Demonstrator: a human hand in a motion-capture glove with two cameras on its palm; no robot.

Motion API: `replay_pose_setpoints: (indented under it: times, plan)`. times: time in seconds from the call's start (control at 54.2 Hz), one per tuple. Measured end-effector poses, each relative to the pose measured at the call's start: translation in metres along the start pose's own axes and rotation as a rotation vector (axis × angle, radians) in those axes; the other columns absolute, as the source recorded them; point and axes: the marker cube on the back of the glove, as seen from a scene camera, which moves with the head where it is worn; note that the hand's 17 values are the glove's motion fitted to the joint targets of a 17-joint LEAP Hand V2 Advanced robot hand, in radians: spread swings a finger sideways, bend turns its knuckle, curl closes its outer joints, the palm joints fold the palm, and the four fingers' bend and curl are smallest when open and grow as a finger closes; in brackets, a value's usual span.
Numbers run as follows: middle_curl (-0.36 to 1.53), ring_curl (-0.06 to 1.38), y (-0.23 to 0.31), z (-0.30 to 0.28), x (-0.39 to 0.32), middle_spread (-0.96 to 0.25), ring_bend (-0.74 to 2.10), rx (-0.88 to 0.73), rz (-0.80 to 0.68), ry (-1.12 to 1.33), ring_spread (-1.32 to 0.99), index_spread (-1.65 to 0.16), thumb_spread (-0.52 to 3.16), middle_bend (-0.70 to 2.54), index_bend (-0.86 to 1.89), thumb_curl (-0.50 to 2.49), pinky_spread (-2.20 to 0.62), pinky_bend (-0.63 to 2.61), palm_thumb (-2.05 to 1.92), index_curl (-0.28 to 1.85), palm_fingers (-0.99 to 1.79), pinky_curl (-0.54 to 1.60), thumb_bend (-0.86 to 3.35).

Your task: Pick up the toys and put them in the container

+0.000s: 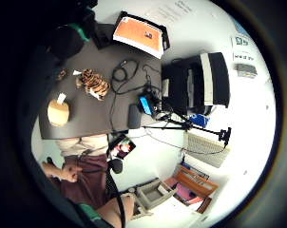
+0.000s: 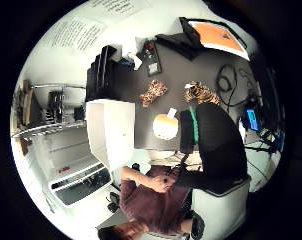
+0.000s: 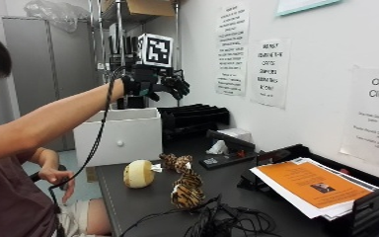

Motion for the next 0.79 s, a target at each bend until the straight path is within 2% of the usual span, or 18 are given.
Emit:
replay_pose_setpoints:
  times: [0.037, 0.055, 0.074, 0.185, 0.258, 0.295, 0.351, 0.388, 0.498, 0.794]
  plan:
    - [0.0, 0.05, -0.001, -0.002, -0.002, -0.04, 0.32, 0.002, -0.006, -0.001, -0.03, -0.1, 0.54, 0.06, 0.06, 0.02, -0.06, 0.7, 0.14, 0.01, 0.12, 0.16, 0.12]
    - [0.01, 0.07, -0.002, -0.003, -0.004, -0.05, 0.36, 0.003, -0.01, -0.004, -0.04, -0.11, 0.63, 0.08, 0.1, 0.03, -0.07, 0.75, 0.17, 0.03, 0.17, 0.19, 0.15]
    - [0.01, 0.07, -0.003, -0.004, -0.006, -0.04, 0.36, 0.005, -0.012, -0.008, -0.03, -0.12, 0.71, 0.09, 0.03, 0.03, -0.06, 0.78, 0.14, 0.02, 0.05, 0.21, 0.13]
    - [0.06, 0.13, -0.016, 0.002, -0.014, -0.02, 0.42, -0.008, -0.015, -0.004, -0.02, -0.17, 1.05, 0.12, -0.02, 0.07, -0.04, 0.94, 0.08, 0.02, -0.23, 0.29, 0.11]
    - [0.08, 0.15, -0.031, 0.007, -0.019, -0.01, 0.45, -0.037, 0.119, -0.018, -0.02, -0.18, 1.18, 0.12, -0.01, 0.09, -0.03, 0.98, 0.04, 0.02, -0.3, 0.31, 0.09]
    - [0.09, 0.16, -0.035, 0.012, -0.018, -0.01, 0.46, -0.05, 0.123, -0.003, -0.01, -0.18, 1.21, 0.13, -0.02, 0.11, -0.02, 0.99, 0.03, 0.02, -0.33, 0.32, 0.07]
    - [0.11, 0.17, -0.039, 0.021, -0.016, 0.0, 0.46, -0.055, 0.013, 0.031, -0.01, -0.18, 1.25, 0.13, -0.01, 0.12, -0.01, 0.99, 0.0, 0.02, -0.36, 0.32, 0.05]
    - [0.12, 0.17, -0.045, 0.029, -0.014, 0.01, 0.45, -0.054, -0.006, 0.04, 0.0, -0.18, 1.26, 0.13, -0.01, 0.13, -0.01, 0.99, -0.01, 0.02, -0.37, 0.33, 0.04]
    - [0.14, 0.19, -0.063, 0.059, -0.006, 0.01, 0.45, -0.063, -0.024, 0.041, 0.0, -0.18, 1.26, 0.13, 0.0, 0.16, 0.0, 0.95, -0.03, 0.03, -0.38, 0.32, -0.01]
    - [0.18, 0.22, -0.105, 0.181, 0.006, 0.03, 0.4, -0.24, 0.005, 0.028, 0.01, -0.18, 1.24, 0.12, -0.01, 0.21, 0.01, 0.88, -0.03, 0.04, -0.4, 0.32, -0.03]
